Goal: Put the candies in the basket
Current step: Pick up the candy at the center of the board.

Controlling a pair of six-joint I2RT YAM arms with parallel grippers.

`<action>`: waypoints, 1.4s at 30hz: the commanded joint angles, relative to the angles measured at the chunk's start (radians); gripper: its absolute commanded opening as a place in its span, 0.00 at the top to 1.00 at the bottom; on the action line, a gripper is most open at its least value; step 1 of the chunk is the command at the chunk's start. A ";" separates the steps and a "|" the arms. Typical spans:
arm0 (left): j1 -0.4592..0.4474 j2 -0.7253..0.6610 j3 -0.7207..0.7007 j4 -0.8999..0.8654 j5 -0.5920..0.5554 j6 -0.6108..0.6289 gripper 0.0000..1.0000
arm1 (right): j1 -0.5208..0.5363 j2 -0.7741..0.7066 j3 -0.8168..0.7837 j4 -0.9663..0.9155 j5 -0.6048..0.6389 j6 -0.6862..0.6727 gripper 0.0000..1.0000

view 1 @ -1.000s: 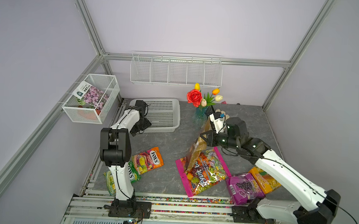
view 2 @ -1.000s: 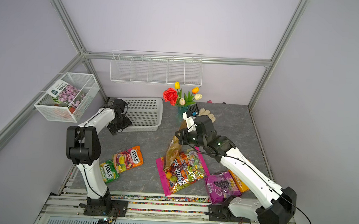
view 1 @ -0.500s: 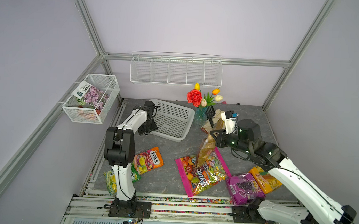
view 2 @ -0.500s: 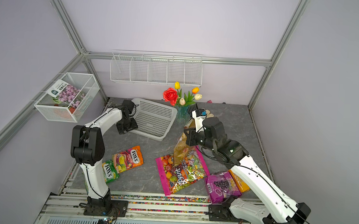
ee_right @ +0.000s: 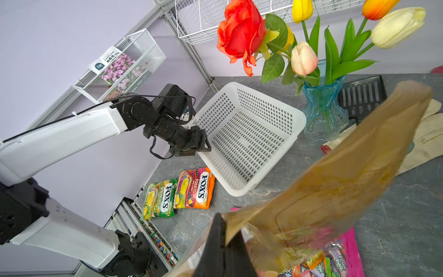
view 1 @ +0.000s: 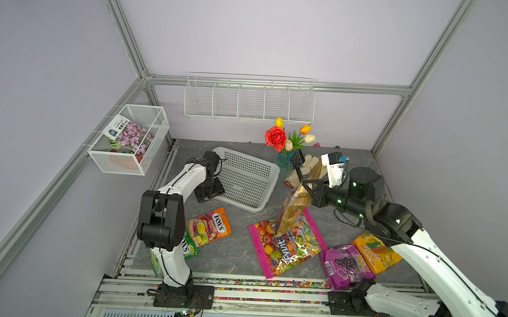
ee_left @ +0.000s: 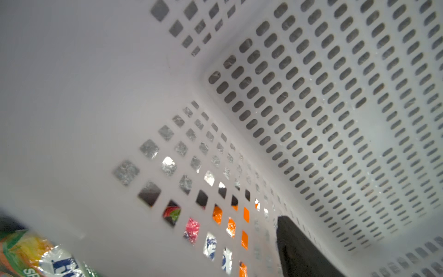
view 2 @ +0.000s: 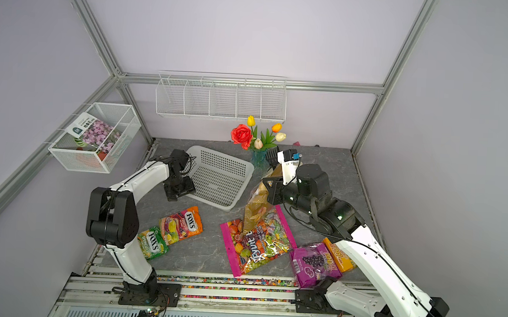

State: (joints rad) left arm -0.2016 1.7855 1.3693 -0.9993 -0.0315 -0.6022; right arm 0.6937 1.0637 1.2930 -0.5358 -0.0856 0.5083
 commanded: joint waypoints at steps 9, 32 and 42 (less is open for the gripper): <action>-0.090 -0.107 -0.121 -0.020 0.074 -0.080 0.30 | 0.127 0.049 0.117 0.267 -0.003 -0.030 1.00; 0.104 -0.416 -0.077 -0.180 0.136 -0.017 0.14 | 0.378 0.417 0.371 0.538 0.153 -0.045 1.00; 0.263 -0.436 0.040 -0.154 0.121 -0.067 0.00 | 0.394 0.626 0.584 0.480 0.327 -0.038 1.00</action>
State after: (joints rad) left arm 0.0425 1.3579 1.3750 -1.1603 0.0879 -0.6540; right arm 1.0866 1.6703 1.7897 -0.1963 0.1371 0.4892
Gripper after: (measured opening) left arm 0.998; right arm 0.059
